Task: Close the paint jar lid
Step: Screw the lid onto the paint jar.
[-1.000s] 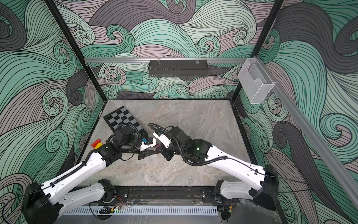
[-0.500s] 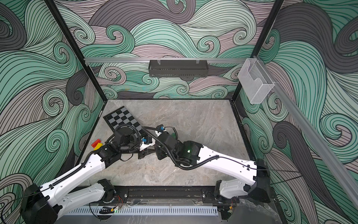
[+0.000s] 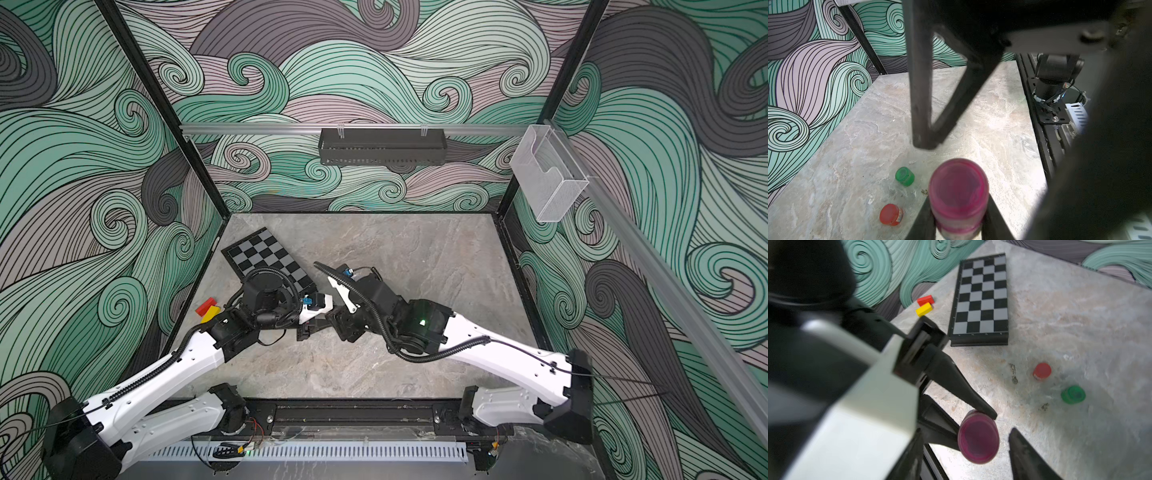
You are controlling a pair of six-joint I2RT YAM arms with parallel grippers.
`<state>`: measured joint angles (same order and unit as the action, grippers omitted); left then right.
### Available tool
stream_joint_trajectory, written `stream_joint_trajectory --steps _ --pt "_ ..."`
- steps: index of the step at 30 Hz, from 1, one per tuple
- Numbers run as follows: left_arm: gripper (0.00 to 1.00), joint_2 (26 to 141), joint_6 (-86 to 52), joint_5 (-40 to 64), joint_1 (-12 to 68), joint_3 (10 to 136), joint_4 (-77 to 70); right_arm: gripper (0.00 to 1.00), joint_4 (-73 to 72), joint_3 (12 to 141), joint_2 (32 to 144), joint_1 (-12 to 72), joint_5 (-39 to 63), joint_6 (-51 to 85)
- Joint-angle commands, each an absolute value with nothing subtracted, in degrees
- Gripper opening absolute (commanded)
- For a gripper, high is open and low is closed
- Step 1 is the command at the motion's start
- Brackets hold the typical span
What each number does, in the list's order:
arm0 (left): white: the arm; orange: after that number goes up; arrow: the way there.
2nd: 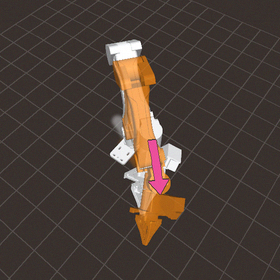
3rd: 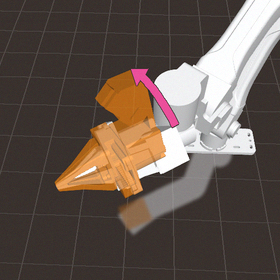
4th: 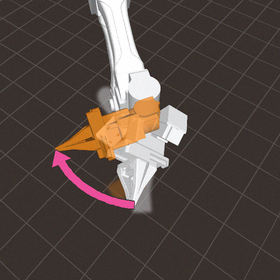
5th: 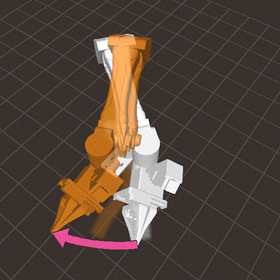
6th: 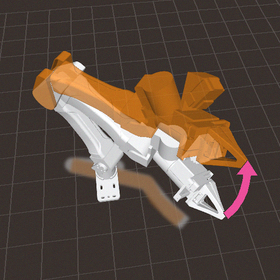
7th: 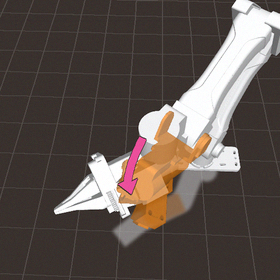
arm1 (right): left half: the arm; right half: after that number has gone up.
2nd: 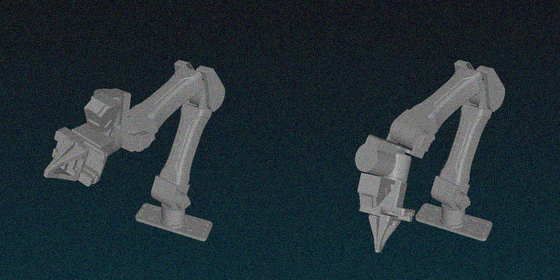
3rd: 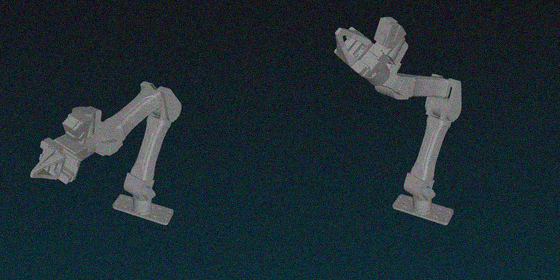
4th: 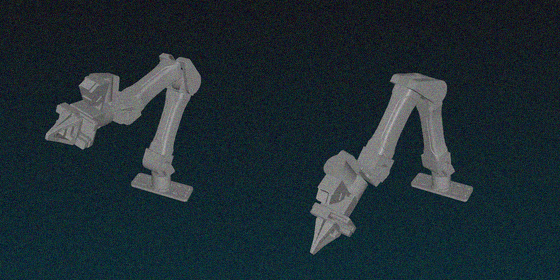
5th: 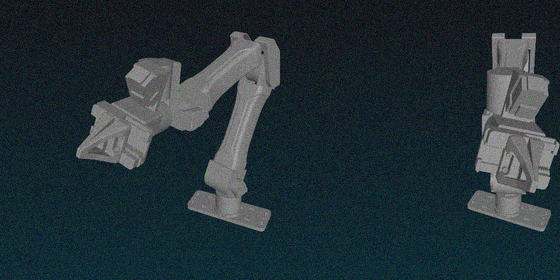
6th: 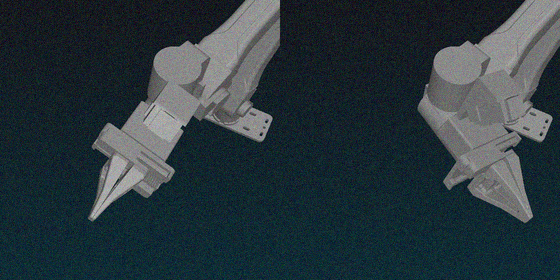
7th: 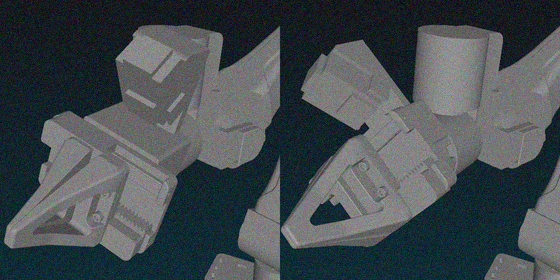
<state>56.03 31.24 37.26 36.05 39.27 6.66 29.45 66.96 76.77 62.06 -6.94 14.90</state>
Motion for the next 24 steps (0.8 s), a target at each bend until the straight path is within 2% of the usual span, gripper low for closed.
stream_joint_trajectory --steps 1,6,9,16,24 --pt "0.18 55.7 32.4 41.9 36.4 40.8 6.0 0.73 26.4 64.0 71.6 59.1 4.9 -0.4" --pt "0.18 56.9 35.0 48.7 36.4 42.2 10.1 0.75 25.8 58.5 64.1 52.0 23.8 -13.6" --pt "0.19 57.7 37.4 52.6 36.4 42.9 12.7 0.74 25.1 56.5 62.4 48.5 31.7 -18.7" --pt "0.19 60.8 41.5 56.1 36.4 45.1 17.9 0.72 25.7 56.1 65.9 47.5 33.8 -28.4" --pt "0.19 61.2 41.7 53.7 36.4 45.1 17.7 0.6 25.1 57.7 72.2 47.7 34.1 -29.7"
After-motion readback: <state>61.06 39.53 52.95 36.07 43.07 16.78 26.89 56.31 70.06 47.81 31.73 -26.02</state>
